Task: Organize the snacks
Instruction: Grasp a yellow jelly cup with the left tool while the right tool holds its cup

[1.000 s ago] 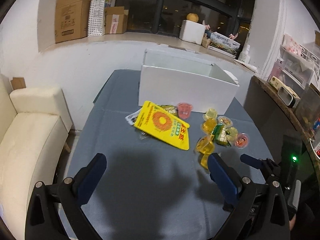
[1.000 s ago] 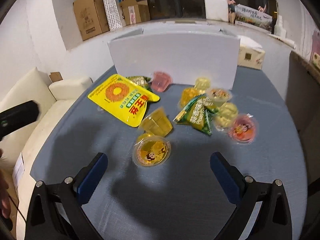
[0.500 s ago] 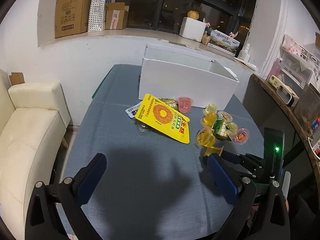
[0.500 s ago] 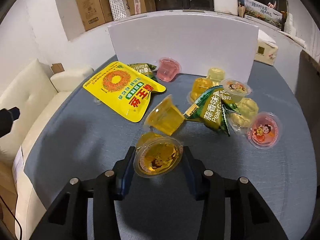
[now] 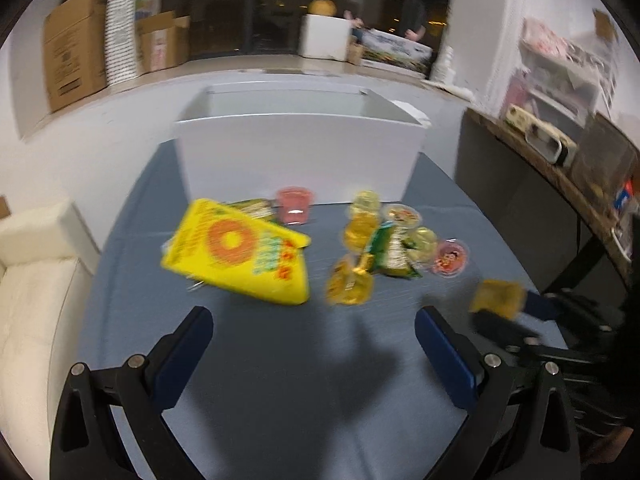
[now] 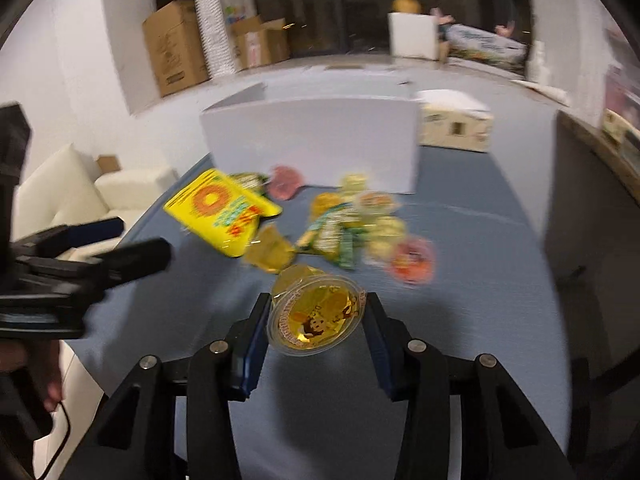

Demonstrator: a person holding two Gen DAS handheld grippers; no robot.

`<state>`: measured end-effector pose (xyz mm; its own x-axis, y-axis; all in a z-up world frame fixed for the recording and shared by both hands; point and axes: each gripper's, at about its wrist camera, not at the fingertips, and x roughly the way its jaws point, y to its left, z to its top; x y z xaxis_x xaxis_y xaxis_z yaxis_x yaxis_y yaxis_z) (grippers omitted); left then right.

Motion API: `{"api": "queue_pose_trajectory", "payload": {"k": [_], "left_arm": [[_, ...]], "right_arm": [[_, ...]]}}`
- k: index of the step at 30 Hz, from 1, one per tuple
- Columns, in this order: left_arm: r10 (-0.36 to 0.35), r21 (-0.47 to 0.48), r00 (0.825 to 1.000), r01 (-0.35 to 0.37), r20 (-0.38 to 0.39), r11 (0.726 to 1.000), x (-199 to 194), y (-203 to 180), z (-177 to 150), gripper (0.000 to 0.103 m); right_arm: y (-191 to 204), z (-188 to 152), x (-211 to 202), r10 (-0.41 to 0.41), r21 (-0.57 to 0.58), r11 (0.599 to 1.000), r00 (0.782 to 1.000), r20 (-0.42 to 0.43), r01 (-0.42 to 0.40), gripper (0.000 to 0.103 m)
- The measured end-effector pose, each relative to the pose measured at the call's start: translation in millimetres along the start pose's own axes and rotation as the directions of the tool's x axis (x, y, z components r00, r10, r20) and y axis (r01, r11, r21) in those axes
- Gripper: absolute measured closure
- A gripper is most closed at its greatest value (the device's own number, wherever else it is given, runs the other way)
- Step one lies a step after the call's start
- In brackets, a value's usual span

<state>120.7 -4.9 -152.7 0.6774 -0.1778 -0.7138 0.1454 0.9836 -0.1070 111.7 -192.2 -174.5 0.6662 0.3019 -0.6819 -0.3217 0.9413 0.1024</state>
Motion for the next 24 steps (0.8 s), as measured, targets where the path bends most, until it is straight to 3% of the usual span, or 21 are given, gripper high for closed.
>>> {"api": "queue_pose_trajectory", "payload": {"k": [8,12,14,16,18,21,24], "left_arm": [[0.017,0.089,0.999,-0.013,-0.05,0.996,64.9,-42.4,11.1,0.001],[0.033,0.103,0.994,-0.022,-0.105,0.994,92.4,-44.7,13.0,0.02],[0.051,0.116,0.992,-0.038,-0.112,0.993,98.1,-45.0,12.7,0.021],[0.075,0.138,0.989,-0.058,-0.124,0.989,104.6,-45.9,12.5,0.032],[0.059,0.128,0.989,-0.041,-0.136,0.991,108.7,-44.4,12.5,0.059],[0.068,0.149,0.988,-0.047,-0.142,0.988,107.2,-45.6,14.3,0.066],[0.024,0.153,0.992,-0.004,-0.125,0.988,97.4,-48.1,13.9,0.067]], "right_arm": [[-44.2,-11.0,-33.0,-0.057,0.094,0.994,0.998,0.031,0.054,0.054],[-50.6,-14.9,-35.4,-0.056,0.105,0.993,0.998,0.03,0.053,0.054],[-52.3,-15.7,-34.8,-0.052,0.11,0.993,0.998,0.03,0.049,0.054],[-52.0,-16.1,-34.3,-0.049,0.113,0.993,0.998,0.031,0.045,0.054],[-49.9,-15.3,-32.9,-0.047,0.11,0.993,0.998,0.031,0.044,0.054],[-46.8,-15.8,-33.0,-0.045,0.105,0.994,0.998,0.034,0.041,0.054],[-45.4,-15.9,-32.4,-0.042,0.105,0.994,0.999,0.034,0.038,0.054]]}}
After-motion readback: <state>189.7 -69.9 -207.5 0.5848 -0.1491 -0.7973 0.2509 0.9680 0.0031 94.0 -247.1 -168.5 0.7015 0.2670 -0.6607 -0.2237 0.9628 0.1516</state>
